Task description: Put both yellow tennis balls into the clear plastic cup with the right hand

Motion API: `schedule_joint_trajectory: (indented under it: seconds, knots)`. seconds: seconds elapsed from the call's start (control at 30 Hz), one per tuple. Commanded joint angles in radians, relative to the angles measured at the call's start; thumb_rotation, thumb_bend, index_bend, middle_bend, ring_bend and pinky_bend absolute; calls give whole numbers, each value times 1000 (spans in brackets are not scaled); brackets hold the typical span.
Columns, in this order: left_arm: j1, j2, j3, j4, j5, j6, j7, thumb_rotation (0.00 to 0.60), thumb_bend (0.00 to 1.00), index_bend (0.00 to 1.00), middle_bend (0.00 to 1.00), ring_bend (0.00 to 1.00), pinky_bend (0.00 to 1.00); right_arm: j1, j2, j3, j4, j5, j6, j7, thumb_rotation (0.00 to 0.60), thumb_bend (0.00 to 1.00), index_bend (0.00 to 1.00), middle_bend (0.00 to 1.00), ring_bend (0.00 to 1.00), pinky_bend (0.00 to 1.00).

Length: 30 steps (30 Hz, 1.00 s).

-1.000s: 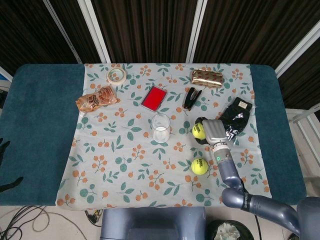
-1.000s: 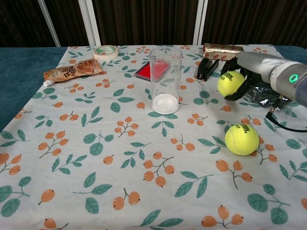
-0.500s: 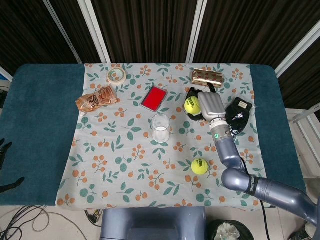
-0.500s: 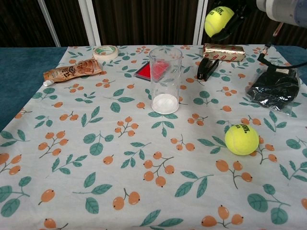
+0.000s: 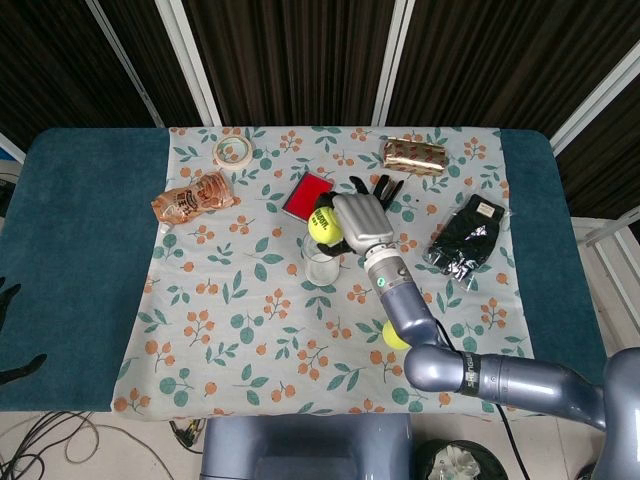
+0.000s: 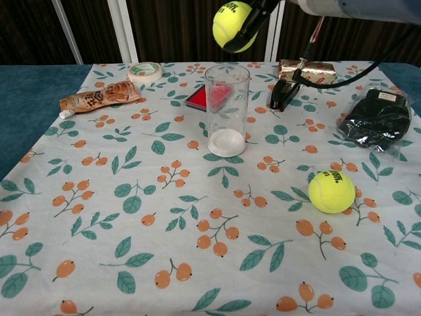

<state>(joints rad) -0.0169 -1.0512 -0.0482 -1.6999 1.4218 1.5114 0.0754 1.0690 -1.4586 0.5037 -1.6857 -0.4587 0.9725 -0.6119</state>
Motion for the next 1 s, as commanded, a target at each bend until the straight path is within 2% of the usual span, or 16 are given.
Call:
schedule_joint_trajectory:
  seconds: [0.03,0.1,0.27,0.53,0.73,0.9,1.0]
  knots:
    - [0,0,0,1,0,0,0,600,42,118,0,0,0,13,-1,-17,-11,12,-7,-6,600,495,419,332,512,0]
    - [0,0,-1,0,0,1,0,600,42,118,0,0,0,20,2,-33,-16,24,-15,-9,600,491,390,310,467,0]
    - [1,-1,-3,1,-4,4,4,600,42,118,0,0,1,43,17,-80,-19,53,-54,-30,600,386,321,248,358,0]
    - [2,-1,-8,2,-14,6,8,600,42,118,0,0,1,64,26,-86,-16,81,-41,-3,600,238,224,129,168,0]
    - [3,-1,-7,-1,-14,7,12,600,42,118,0,0,1,65,54,-88,-27,82,-40,14,600,234,205,110,145,0]
    - [4,1,-8,-2,-16,9,11,600,42,118,0,0,0,30,122,-84,-69,69,-25,56,600,234,193,110,144,0]
    - [4,1,-9,-2,-19,8,10,600,42,118,0,0,1,-32,188,-120,-124,14,-2,82,600,234,193,110,145,0]
